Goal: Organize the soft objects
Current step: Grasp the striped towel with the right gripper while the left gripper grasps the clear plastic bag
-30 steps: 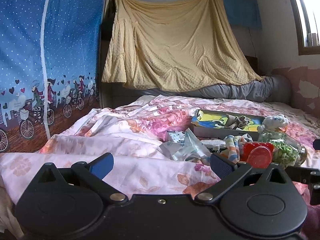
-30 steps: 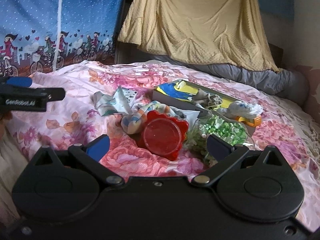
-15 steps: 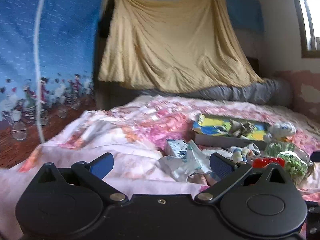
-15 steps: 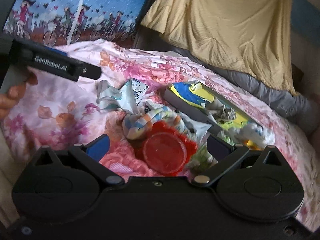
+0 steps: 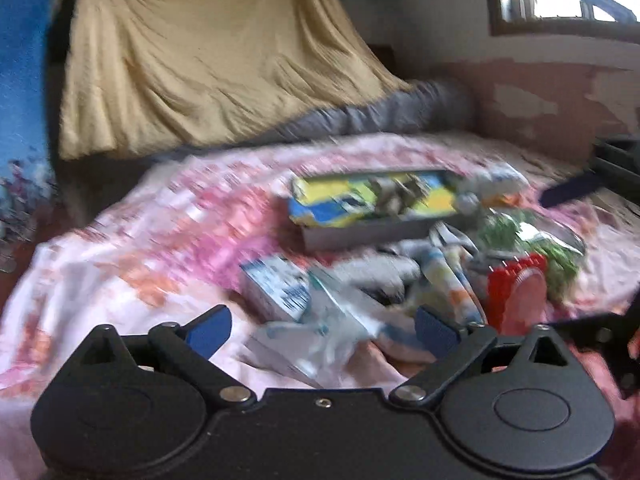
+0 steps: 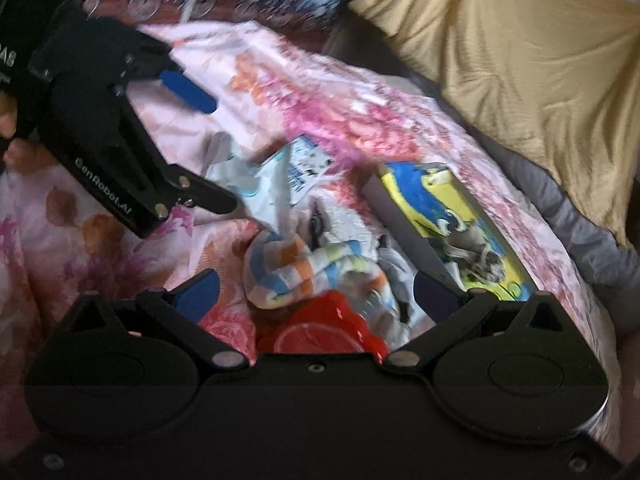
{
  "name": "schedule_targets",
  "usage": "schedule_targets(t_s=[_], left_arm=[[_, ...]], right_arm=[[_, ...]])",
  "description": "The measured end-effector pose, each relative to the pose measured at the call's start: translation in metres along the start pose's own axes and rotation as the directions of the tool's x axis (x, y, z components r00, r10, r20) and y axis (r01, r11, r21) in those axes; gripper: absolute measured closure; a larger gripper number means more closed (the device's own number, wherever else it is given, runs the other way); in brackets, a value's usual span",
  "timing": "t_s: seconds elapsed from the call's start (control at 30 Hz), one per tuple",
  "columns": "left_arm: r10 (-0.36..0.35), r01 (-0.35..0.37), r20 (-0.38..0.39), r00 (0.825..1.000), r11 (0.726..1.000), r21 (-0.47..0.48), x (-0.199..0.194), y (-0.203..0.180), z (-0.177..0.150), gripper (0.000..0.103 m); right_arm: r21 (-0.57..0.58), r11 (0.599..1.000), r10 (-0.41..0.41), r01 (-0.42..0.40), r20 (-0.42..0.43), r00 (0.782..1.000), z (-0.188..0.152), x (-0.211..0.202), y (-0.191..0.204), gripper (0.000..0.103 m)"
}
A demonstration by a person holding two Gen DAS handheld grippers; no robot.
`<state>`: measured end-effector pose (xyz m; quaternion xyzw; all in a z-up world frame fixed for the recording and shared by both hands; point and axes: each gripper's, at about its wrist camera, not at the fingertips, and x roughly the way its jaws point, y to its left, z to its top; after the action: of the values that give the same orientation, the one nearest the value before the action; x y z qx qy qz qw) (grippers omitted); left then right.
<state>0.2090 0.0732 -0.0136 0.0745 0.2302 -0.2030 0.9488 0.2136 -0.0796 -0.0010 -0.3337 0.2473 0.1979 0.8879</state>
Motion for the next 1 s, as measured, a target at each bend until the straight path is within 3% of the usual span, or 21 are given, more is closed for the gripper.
schedule_targets(t_s=[0.23, 0.47, 0.6, 0.73, 0.83, 0.93, 1.0], left_arm=[[-0.024, 0.025, -0.054, 0.998, 1.0, 0.019, 0.016, 0.013, -0.006, 0.006], [-0.053, 0.049, -0.126, 0.991, 0.998, -0.034, 0.035, 0.026, -0.008, 0.02], [-0.068, 0.062, -0.149, 0.986, 0.997, -0.043, 0.04, 0.027, -0.009, 0.03], [-0.082, 0.077, -0.173, 0.981, 0.996, -0.034, 0.045, 0.024, -0.011, 0.043], [-0.083, 0.078, -0.173, 0.981, 0.996, -0.035, 0.045, 0.024, -0.012, 0.047], [-0.087, 0.082, -0.167, 0.982, 0.996, -0.036, 0.044, 0.024, -0.012, 0.054], [-0.092, 0.087, -0.166, 0.982, 0.996, -0.036, 0.044, 0.024, -0.013, 0.059]], right_arm=[[-0.097, 0.994, 0.04, -0.047, -0.072, 0.997, 0.019, 0.031, 0.014, 0.001], [-0.115, 0.991, 0.05, -0.067, -0.141, 0.989, 0.029, 0.065, 0.015, 0.002], [-0.079, 0.993, 0.072, -0.087, -0.175, 0.982, 0.03, 0.073, 0.014, 0.03], [-0.09, 0.994, 0.046, -0.065, -0.193, 0.98, 0.029, 0.079, 0.018, 0.038], [-0.089, 0.995, 0.03, -0.048, -0.196, 0.98, 0.028, 0.081, 0.016, 0.047], [-0.09, 0.995, 0.015, -0.033, -0.193, 0.981, 0.028, 0.082, 0.014, 0.058], [-0.09, 0.996, 0.003, -0.02, -0.189, 0.982, 0.027, 0.08, 0.013, 0.071]])
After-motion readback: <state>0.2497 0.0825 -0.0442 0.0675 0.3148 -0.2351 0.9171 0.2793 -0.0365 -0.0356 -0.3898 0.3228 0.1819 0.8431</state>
